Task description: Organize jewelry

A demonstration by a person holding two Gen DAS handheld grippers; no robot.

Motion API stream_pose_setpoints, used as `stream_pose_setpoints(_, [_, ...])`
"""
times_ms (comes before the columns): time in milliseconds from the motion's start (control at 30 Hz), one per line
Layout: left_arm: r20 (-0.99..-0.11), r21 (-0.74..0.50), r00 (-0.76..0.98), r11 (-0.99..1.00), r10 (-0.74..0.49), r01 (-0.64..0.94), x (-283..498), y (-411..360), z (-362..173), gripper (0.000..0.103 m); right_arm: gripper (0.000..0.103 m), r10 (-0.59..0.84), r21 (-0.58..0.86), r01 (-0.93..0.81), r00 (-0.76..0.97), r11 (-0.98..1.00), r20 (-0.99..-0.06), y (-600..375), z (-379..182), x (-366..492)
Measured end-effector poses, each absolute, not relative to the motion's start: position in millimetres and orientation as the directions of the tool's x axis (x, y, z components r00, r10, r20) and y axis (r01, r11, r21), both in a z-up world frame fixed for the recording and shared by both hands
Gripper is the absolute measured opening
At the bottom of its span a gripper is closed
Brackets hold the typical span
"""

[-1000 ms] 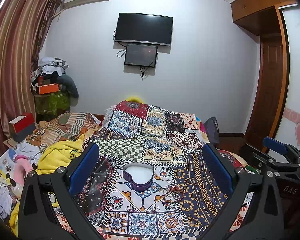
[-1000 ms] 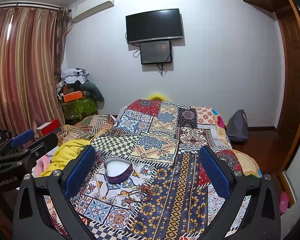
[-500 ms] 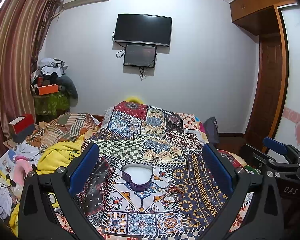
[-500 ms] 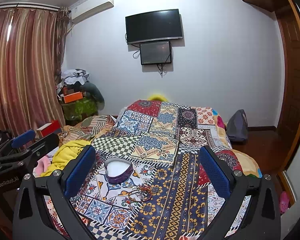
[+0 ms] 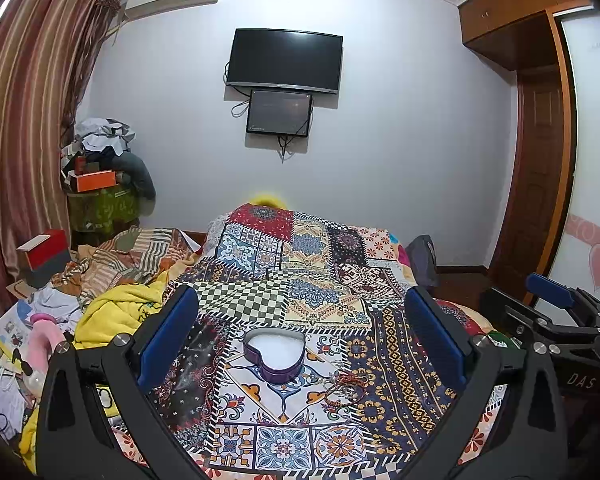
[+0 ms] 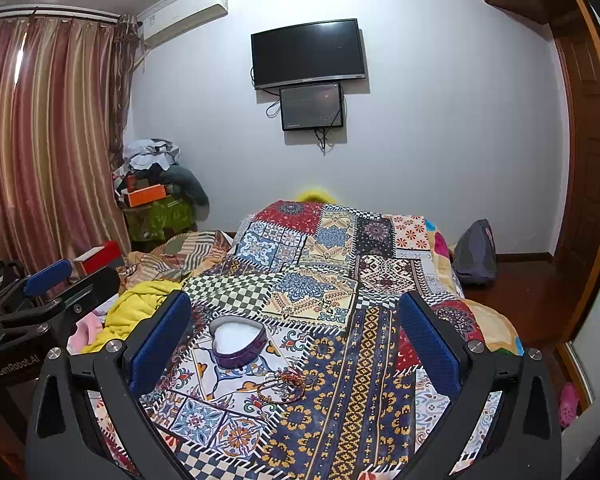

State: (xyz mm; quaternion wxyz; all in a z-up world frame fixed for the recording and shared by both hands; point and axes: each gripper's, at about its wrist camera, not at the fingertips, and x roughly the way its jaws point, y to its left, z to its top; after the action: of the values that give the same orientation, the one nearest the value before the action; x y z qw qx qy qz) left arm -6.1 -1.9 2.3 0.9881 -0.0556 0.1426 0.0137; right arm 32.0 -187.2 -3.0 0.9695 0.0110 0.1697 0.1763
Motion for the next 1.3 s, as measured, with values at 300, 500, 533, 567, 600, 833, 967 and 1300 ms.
stream_pose_setpoints(300, [-0.282, -0.103, 0.959, 0.994, 0.007, -0.038, -9, -4, 4, 0.103, 0.103, 0.345, 0.079, -0.338, 0.881, 0.938, -0.324, -187, -1, 31])
stream_pose_setpoints(500, [-0.28, -0.1, 0.96, 0.994, 0.004, -0.033, -10, -7, 5, 0.103, 0.103, 0.346, 0.079, -0.339, 0.881, 0.938, -0.324, -187, -1, 30])
stream_pose_setpoints(533, [-0.28, -0.1, 0.96, 0.994, 0.004, -0.033, -11, -6, 5, 0.103, 0.103, 0.345, 0.079, -0.339, 0.881, 0.938, -0.323, -187, -1, 30])
stream_pose_setpoints(567, [-0.281, -0.1, 0.96, 0.994, 0.004, -0.033, -10, -6, 5, 0.103, 0.103, 0.345, 0.079, -0.338, 0.881, 0.938, -0.323, -187, -1, 30])
stream_pose_setpoints(600, [-0.281, -0.101, 0.96, 0.994, 0.003, -0.033, -11, -6, 4, 0.103, 0.103, 0.345, 0.079, -0.338, 0.881, 0.938, -0.324, -187, -1, 30])
stream_pose_setpoints(833, [-0.289, -0.098, 0.957, 0.995, 0.0, -0.03, -5, -5, 3, 0.103, 0.103, 0.343, 0.08, -0.336, 0.877, 0.938, -0.336, -185, -1, 36])
stream_pose_setpoints(967, [-0.313, -0.102, 0.95, 0.994, -0.006, -0.027, 5, -2, -2, 0.103, 0.103, 0.332, 0.073, -0.329, 0.874, 0.942, -0.355, -184, -7, 44])
stream_pose_setpoints(1300, [-0.462, -0.134, 0.886, 0.99, -0.019, -0.049, 50, 15, -44, 0.103, 0.102, 0.286, 0.06, -0.295, 0.826, 0.953, -0.486, -190, -49, 80])
